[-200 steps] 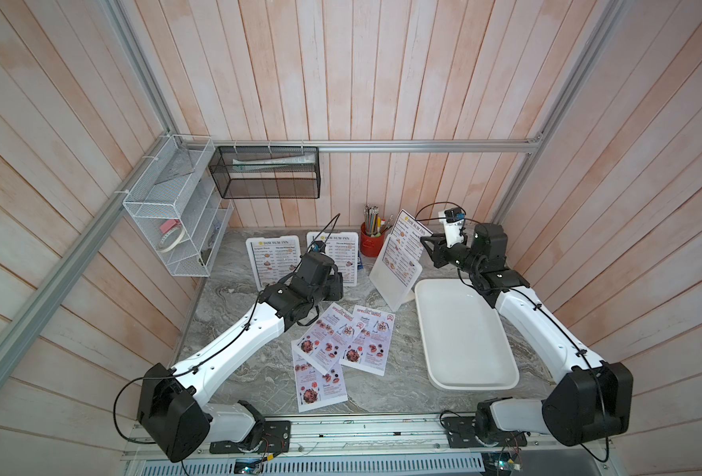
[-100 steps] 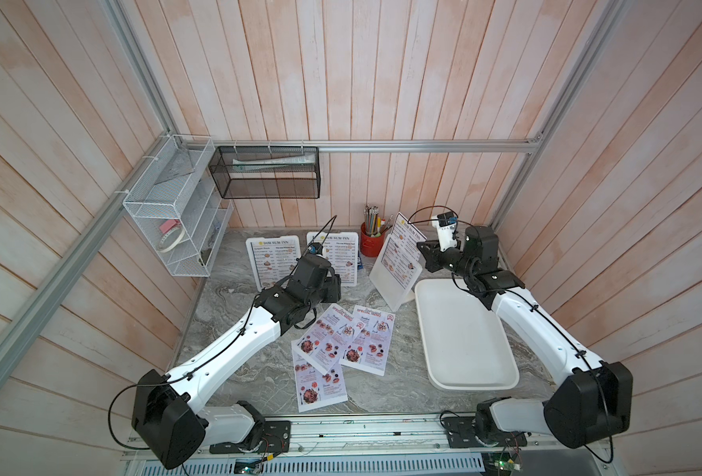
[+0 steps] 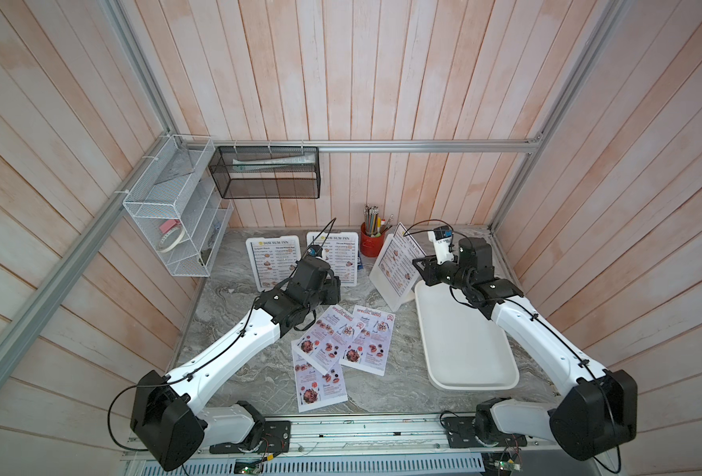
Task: Replace the menus in the menu holders
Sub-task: Insert the menu into the menu holder.
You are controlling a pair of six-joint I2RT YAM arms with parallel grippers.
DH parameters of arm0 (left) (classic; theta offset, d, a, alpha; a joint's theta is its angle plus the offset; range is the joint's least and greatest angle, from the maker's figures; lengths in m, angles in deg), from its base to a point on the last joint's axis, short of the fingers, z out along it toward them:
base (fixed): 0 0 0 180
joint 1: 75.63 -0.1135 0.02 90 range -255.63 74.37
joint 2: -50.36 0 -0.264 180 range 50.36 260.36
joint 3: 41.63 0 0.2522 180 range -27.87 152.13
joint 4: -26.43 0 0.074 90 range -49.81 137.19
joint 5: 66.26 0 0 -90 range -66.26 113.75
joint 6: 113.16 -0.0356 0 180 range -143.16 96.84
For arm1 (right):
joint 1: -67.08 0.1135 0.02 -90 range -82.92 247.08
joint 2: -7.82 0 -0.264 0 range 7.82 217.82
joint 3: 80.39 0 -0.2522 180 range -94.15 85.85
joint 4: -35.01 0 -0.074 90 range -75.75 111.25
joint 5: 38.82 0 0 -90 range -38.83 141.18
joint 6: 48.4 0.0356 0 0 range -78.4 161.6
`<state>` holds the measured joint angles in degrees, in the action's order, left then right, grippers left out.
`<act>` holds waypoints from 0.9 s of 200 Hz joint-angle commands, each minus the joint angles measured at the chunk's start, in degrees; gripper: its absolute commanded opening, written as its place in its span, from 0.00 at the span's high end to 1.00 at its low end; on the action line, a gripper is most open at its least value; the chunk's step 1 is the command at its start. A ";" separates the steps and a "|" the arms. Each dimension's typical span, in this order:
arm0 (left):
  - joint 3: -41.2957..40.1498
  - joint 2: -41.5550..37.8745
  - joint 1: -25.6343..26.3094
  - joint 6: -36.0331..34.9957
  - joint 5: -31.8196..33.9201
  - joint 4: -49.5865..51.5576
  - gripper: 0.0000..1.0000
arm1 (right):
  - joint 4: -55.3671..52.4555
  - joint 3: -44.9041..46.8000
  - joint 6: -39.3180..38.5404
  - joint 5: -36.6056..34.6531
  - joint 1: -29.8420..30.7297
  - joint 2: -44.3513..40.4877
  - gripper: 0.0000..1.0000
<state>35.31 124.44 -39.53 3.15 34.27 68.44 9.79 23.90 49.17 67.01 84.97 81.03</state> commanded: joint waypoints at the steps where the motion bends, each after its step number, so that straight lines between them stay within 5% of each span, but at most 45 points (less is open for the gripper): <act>1: -0.68 -1.21 -0.44 0.40 -0.59 -1.17 0.37 | -2.14 -5.26 1.95 -3.92 -0.40 -1.74 0.71; 97: -2.92 -3.53 -0.50 0.58 -0.77 -1.14 0.37 | -10.54 -26.52 10.88 -19.94 0.89 17.77 0.83; 180: -3.62 -4.01 -0.68 0.67 -0.85 -1.62 0.38 | -13.73 -30.62 11.49 -15.93 3.45 23.32 0.86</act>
<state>32.46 121.47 -39.73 3.48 33.85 67.65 -2.63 -6.20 59.66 49.59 87.09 104.38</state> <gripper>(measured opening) 0.626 0.138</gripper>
